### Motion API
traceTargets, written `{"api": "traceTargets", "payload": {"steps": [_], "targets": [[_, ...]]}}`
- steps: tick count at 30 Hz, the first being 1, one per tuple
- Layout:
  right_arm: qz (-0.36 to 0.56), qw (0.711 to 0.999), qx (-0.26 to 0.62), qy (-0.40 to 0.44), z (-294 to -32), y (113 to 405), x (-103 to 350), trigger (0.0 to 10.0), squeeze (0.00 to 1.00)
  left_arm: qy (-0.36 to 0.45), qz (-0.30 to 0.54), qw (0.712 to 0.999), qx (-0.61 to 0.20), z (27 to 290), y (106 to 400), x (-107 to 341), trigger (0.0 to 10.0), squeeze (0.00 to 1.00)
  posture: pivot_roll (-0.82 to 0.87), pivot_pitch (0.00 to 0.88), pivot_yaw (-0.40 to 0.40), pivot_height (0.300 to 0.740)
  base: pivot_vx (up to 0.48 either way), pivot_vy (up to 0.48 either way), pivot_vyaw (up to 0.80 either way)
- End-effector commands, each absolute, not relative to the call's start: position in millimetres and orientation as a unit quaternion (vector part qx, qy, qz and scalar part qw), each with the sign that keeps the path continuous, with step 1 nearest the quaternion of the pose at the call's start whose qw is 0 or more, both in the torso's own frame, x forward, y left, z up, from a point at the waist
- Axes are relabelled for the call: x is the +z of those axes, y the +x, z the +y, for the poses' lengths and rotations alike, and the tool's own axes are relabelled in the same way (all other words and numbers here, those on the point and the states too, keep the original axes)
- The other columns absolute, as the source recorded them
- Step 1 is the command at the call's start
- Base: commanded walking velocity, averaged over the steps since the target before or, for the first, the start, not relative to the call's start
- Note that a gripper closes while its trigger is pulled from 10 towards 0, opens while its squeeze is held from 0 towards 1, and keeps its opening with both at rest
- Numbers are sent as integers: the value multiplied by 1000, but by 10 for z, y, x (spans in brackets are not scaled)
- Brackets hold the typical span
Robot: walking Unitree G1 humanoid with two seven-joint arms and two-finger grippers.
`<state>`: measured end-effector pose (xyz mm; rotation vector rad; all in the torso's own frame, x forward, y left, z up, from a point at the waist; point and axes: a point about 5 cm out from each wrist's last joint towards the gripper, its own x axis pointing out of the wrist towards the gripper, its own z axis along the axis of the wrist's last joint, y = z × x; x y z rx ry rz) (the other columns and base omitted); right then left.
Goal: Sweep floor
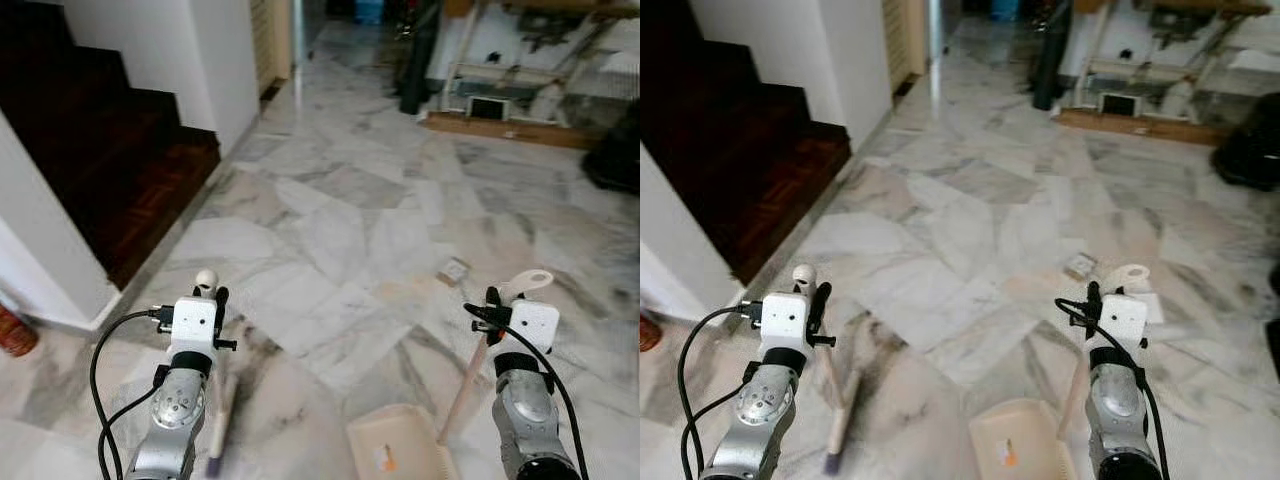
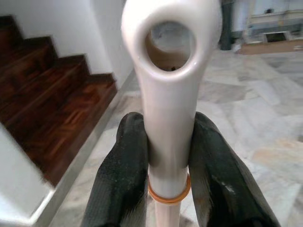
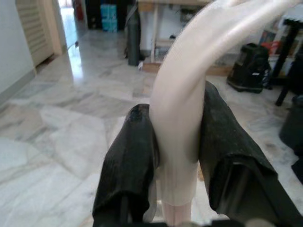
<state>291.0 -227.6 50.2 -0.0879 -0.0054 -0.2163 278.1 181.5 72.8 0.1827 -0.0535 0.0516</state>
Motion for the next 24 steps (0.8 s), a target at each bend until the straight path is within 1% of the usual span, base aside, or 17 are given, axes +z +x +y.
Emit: {"api": "traceTargets", "payload": {"steps": [1,5,11,17,18,24], "targets": [[-21,992,-116,-35,-2302,2949,582,10000,0,100,-52,993,23,1822,2837,836,10000,0,-77,0,8,740,0,0,-788],[-32,992,-115,-31,-2292,2963,628,10000,0,101,-53,993,21,1829,2842,844,10000,0,-98,0,18,740,0,0,-788],[-36,990,-126,-42,-2401,2912,641,10000,0,92,-57,994,24,1787,2849,848,10000,0,-90,0,8,740,0,0,-788],[-43,991,-124,-41,-2377,2954,680,10000,0,86,-58,994,21,1787,2879,869,10000,0,-87,0,6,740,0,0,-784],[-45,990,-126,-36,-2370,2958,686,10000,0,82,-57,995,24,1791,2878,866,10000,0,-88,0,7,740,0,0,-500],[-44,991,-120,-40,-2318,2983,697,10000,0,77,-57,995,32,1801,2887,870,10000,0,-83,0,4,740,0,0,0]]}}
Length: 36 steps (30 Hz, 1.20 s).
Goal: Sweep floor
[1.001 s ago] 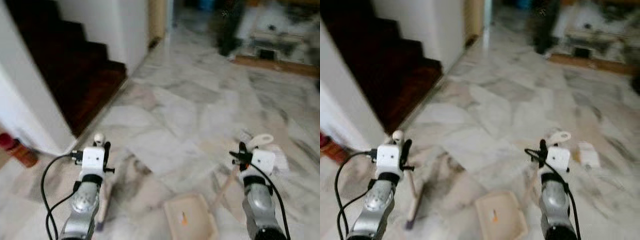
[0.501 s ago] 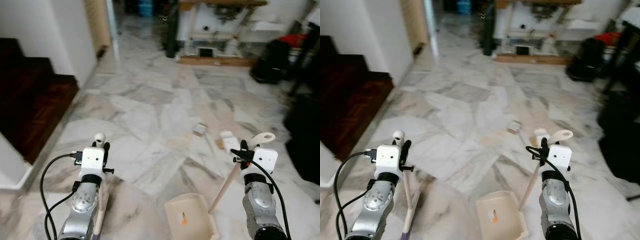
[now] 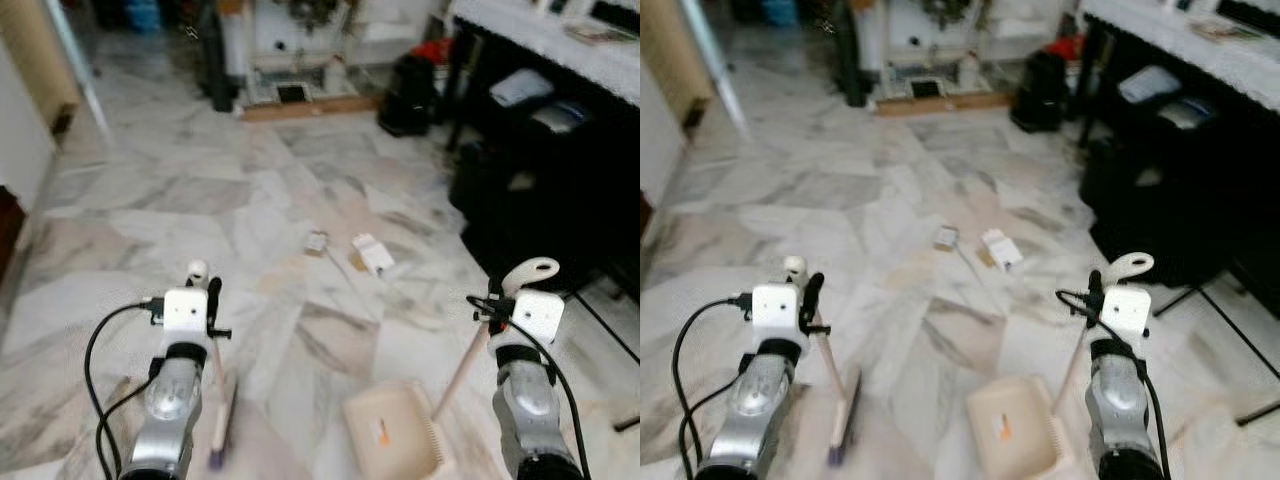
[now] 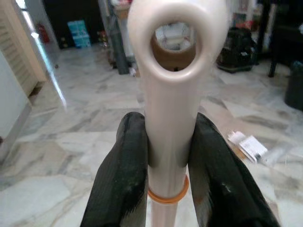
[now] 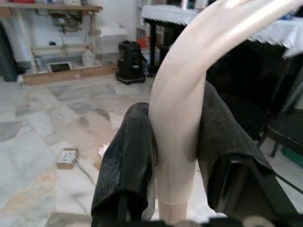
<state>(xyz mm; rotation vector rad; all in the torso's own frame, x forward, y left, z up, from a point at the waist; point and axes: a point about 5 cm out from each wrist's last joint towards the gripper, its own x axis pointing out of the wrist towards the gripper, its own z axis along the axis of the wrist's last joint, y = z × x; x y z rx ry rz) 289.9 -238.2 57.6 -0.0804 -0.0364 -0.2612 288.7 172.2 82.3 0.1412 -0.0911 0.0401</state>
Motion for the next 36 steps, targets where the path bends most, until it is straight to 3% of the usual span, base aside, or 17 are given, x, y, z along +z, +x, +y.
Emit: {"api": "traceTargets", "payload": {"steps": [1,15,36], "targets": [[-46,991,-116,-38,-2305,2988,703,10000,0,69,-61,995,40,1831,2893,887,10000,0,-77,0,2,740,0,0,0],[-32,993,-108,-33,-2221,3001,657,10000,0,57,-49,996,52,1912,2898,877,10000,0,-67,0,8,740,0,0,0],[-23,994,-102,-28,-2199,3018,640,10000,0,56,-50,996,50,1911,2897,873,10000,0,-71,0,10,740,258,0,0]]}}
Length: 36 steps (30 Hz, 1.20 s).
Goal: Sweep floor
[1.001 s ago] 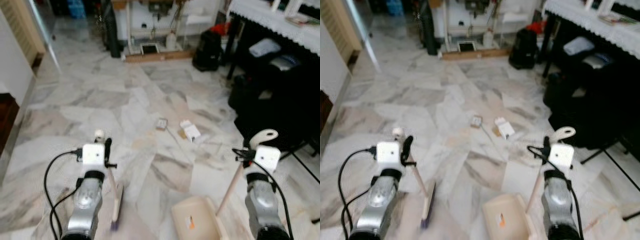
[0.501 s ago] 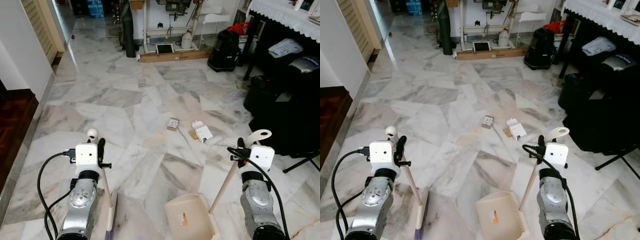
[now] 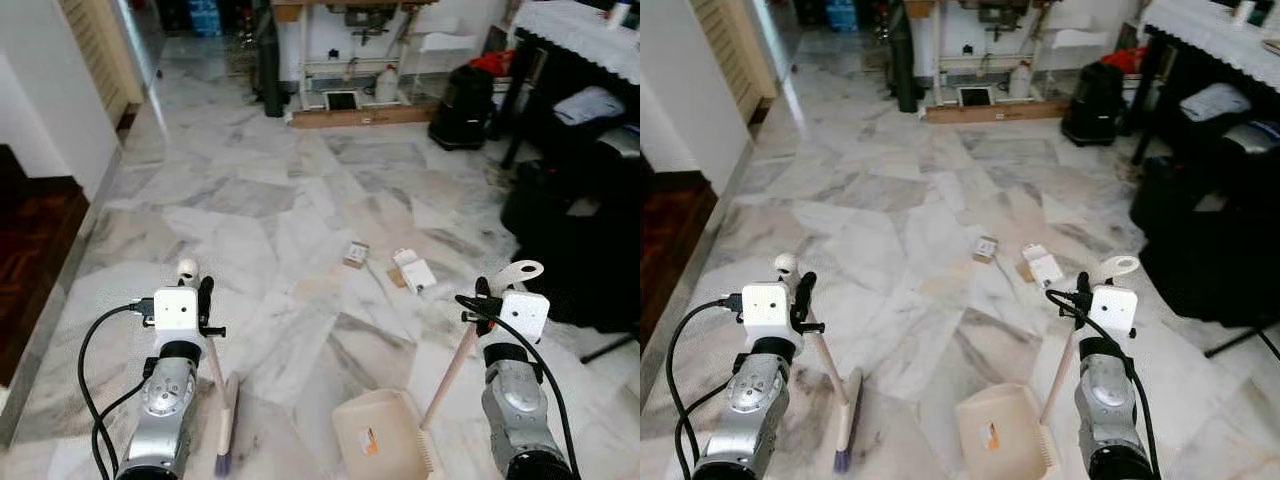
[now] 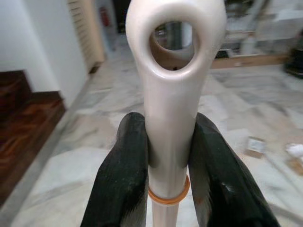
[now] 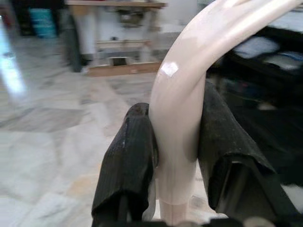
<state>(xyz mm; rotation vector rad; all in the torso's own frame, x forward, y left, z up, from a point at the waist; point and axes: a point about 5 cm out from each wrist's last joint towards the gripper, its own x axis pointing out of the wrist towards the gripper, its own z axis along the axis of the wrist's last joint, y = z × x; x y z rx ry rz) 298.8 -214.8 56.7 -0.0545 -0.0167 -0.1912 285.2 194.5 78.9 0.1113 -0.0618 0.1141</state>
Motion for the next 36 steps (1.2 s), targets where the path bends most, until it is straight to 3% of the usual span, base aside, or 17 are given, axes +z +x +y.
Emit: {"api": "traceTargets", "payload": {"steps": [1,8,13,36], "targets": [[-22,994,-102,-26,-2199,3019,638,10000,0,56,-50,996,51,1910,2897,874,10000,0,-71,0,10,740,266,0,0],[-13,994,-105,-21,-2210,3020,620,10000,0,56,-50,996,51,1909,2897,874,10000,0,-71,0,7,740,267,0,0],[-12,994,-103,-17,-2205,3011,610,10000,0,56,-50,996,50,1906,2899,873,10000,0,-73,0,7,740,267,0,-658],[-17,995,-97,-21,-2182,3023,625,10000,0,53,-50,996,52,1906,2908,869,10000,0,-73,0,3,740,267,0,0]]}}
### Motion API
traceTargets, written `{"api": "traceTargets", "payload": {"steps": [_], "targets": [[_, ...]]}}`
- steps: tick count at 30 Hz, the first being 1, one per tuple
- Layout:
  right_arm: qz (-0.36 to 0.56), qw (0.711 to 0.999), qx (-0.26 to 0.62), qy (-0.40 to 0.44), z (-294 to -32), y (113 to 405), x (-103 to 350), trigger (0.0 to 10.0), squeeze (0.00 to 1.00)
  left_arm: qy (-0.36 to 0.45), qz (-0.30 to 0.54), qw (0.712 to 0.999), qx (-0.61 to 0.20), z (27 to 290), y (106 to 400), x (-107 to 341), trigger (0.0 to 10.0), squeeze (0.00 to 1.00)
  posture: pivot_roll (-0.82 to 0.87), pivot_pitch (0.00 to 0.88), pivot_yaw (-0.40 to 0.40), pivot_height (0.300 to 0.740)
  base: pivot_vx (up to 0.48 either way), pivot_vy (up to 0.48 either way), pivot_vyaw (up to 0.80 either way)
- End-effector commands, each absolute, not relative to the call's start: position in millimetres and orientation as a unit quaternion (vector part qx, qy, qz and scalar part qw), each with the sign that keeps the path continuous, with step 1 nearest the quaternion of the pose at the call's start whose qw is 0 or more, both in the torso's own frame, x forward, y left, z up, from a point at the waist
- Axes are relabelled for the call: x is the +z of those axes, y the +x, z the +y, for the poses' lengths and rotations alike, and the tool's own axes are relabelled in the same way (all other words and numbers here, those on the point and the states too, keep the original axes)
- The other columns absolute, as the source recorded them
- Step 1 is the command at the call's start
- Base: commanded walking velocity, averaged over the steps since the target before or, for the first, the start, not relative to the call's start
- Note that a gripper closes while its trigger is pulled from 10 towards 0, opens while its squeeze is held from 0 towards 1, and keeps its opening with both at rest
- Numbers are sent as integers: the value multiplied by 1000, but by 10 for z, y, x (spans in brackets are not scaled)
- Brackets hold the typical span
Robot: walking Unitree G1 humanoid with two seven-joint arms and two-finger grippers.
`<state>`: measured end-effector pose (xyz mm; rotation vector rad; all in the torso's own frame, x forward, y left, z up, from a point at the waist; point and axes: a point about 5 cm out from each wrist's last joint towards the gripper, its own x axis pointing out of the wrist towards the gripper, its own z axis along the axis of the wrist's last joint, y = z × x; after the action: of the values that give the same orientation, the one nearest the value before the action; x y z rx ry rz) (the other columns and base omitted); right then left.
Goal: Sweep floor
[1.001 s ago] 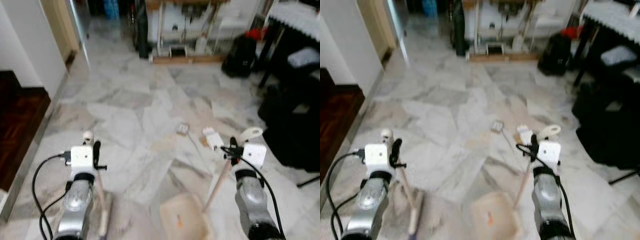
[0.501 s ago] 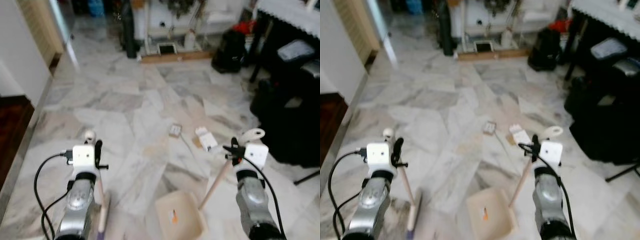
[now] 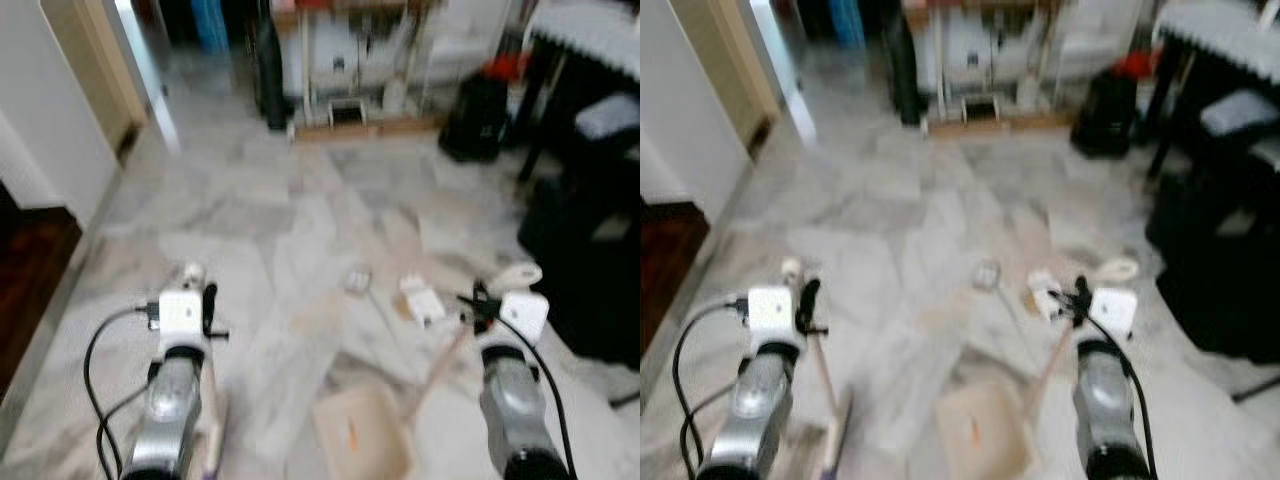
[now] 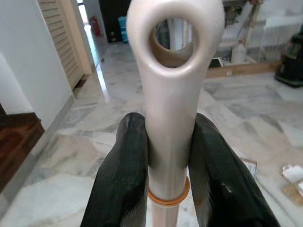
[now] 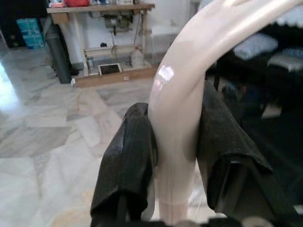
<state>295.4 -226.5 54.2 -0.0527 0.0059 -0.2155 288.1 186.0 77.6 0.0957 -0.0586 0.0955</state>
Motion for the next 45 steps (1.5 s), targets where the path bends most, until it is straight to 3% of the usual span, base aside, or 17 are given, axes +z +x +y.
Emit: {"api": "traceTargets", "payload": {"steps": [1,25,45], "targets": [[-17,995,-95,-24,-2177,3024,626,10000,0,53,-50,996,53,1911,2909,870,10000,0,-73,0,3,740,266,0,0],[-20,996,-88,-19,-2145,3032,627,10000,0,48,-51,996,59,1917,2911,873,10000,0,-69,0,2,740,293,0,0],[-11,998,-60,-26,-2065,3024,586,10000,0,46,-51,995,66,1940,2913,877,10000,0,-66,0,1,740,89,421,332]]}}
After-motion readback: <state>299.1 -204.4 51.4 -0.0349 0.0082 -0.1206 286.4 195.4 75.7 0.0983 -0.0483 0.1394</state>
